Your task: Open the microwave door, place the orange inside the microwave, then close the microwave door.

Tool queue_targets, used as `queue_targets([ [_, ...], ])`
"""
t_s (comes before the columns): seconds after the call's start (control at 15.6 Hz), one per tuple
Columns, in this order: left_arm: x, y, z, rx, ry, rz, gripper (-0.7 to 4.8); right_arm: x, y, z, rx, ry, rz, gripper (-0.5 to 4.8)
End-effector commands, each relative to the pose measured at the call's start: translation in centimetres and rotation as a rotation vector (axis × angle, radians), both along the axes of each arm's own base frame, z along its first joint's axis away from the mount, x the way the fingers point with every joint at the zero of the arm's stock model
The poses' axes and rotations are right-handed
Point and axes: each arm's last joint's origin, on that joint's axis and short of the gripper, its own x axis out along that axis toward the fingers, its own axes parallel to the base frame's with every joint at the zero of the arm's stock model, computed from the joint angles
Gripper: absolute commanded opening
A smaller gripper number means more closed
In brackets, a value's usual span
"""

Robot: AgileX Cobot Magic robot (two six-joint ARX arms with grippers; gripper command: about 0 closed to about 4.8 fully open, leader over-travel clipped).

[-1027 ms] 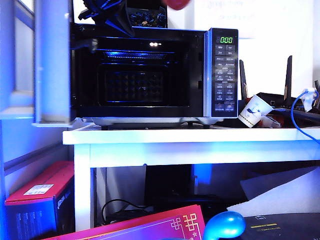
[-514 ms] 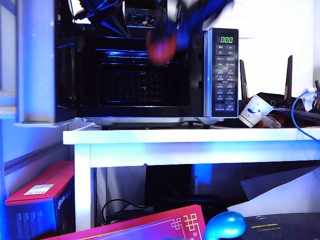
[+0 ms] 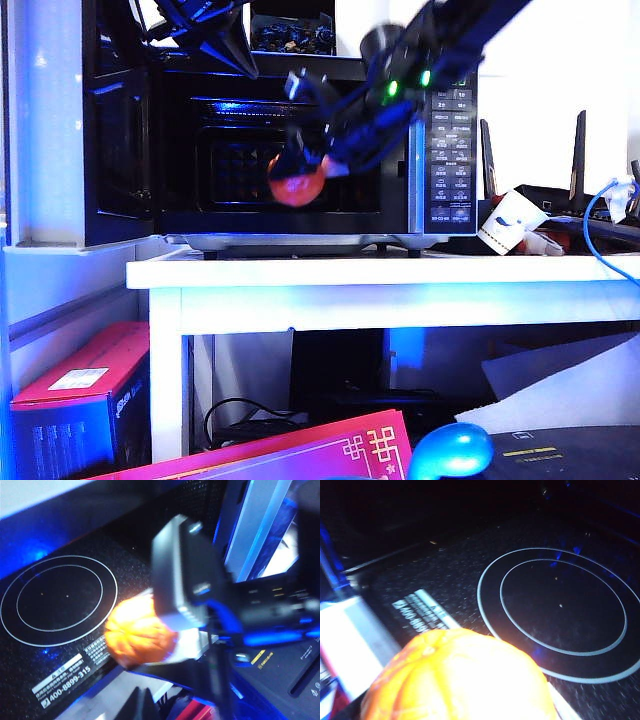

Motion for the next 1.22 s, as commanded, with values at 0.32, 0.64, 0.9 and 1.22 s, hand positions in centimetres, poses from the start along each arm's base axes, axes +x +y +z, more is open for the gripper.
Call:
queue_targets([
  [0.32, -0.2, 0.2, 0.2, 0.026, -0.008, 0.029, -0.04, 1.5, 2.3, -2.6, 0.086, -0.192, 0.022, 3.04],
  [0.64, -0.3, 0.2, -0.1, 0.035, 0.016, 0.028, -0.04, 2.5, 2.5, -3.4, 0.150, -0.361, -0.067, 2.95],
  [0.9, -0.3, 0.2, -0.1, 0.039, 0.026, 0.027, -0.04, 3.1, 2.5, -4.5, 0.239, -0.394, -0.163, 2.92],
  [1.22, -0.4, 0.2, -0.3, 0.044, 0.041, 0.027, -0.05, 3.3, 2.5, -3.9, 0.267, -0.439, -0.186, 2.92],
])
